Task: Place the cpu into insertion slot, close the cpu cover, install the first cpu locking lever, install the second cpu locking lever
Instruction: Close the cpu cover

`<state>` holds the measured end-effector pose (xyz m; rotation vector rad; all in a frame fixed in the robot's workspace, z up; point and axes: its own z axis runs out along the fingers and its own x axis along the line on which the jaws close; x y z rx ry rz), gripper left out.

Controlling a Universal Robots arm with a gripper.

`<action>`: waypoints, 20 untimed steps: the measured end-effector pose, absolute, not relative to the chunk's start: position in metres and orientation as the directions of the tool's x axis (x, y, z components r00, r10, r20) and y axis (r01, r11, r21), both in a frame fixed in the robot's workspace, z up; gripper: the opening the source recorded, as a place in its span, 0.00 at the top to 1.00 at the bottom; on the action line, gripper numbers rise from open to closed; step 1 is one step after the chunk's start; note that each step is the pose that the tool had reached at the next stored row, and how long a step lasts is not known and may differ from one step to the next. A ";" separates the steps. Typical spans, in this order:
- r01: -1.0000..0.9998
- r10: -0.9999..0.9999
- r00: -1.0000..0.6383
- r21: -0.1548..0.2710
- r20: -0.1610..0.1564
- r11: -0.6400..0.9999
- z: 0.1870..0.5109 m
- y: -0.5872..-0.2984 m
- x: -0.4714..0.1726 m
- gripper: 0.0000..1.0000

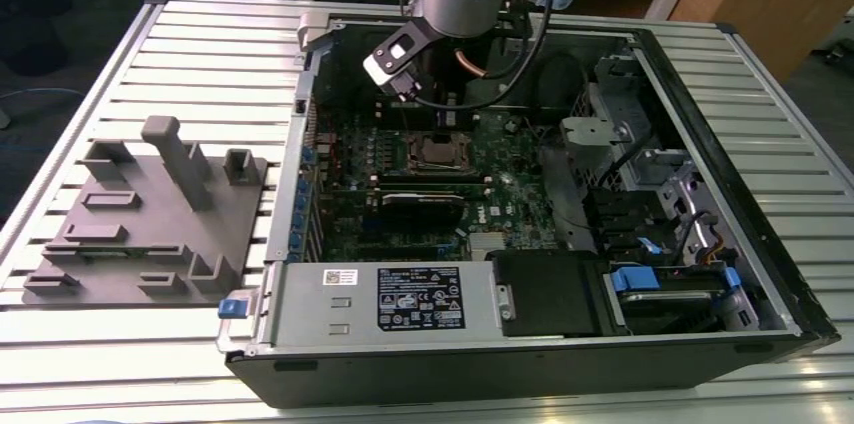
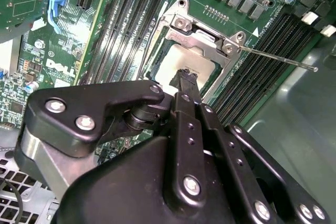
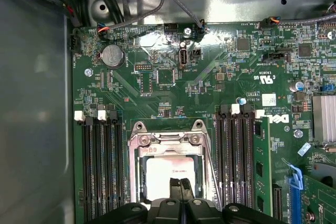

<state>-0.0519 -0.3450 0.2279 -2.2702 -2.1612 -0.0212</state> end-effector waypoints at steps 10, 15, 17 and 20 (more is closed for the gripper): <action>1.000 1.000 -0.022 0.004 0.015 0.022 0.228 -0.345 -0.052 0.89; 0.997 0.997 -0.079 0.004 0.015 0.079 0.228 -0.345 -0.052 0.89; 0.997 0.997 -0.080 0.004 0.015 0.080 0.228 -0.345 -0.052 0.89; 0.997 0.997 -0.081 0.004 0.015 0.081 0.228 -0.345 -0.052 0.89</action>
